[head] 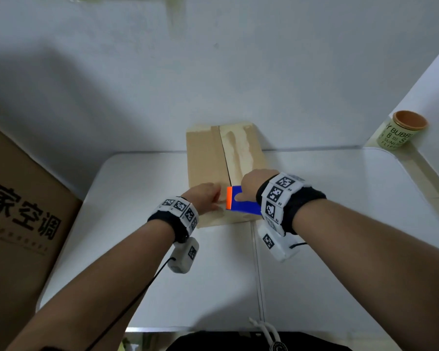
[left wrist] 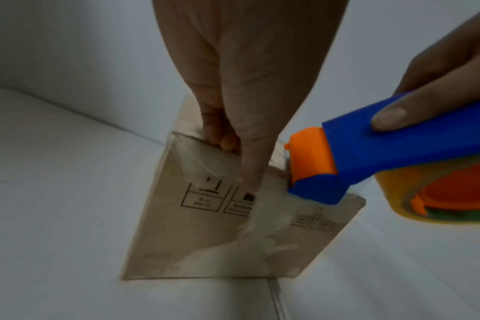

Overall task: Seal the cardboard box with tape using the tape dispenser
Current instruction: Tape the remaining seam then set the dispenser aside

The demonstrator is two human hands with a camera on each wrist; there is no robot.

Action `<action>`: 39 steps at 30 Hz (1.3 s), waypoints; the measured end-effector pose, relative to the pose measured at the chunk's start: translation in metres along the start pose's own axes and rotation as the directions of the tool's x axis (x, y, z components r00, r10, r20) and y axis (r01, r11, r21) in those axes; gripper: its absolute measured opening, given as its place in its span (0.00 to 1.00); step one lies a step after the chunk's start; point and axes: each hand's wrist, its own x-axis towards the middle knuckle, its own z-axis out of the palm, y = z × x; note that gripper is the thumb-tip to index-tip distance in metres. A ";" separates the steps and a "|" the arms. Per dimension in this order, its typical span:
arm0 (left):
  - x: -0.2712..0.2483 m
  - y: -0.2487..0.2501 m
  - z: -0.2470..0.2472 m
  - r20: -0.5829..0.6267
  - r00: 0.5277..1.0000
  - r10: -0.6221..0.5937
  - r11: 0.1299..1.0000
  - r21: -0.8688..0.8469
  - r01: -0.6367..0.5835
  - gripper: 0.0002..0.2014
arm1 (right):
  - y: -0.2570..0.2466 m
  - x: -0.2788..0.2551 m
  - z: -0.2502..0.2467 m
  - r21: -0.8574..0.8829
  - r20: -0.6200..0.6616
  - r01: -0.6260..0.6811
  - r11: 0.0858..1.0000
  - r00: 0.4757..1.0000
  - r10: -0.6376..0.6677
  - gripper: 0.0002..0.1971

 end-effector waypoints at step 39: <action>0.025 0.003 -0.008 0.172 0.978 -0.116 0.961 0.267 0.067 0.17 | 0.110 -0.016 0.044 0.261 -0.116 -0.004 0.965 0.993 0.036 0.28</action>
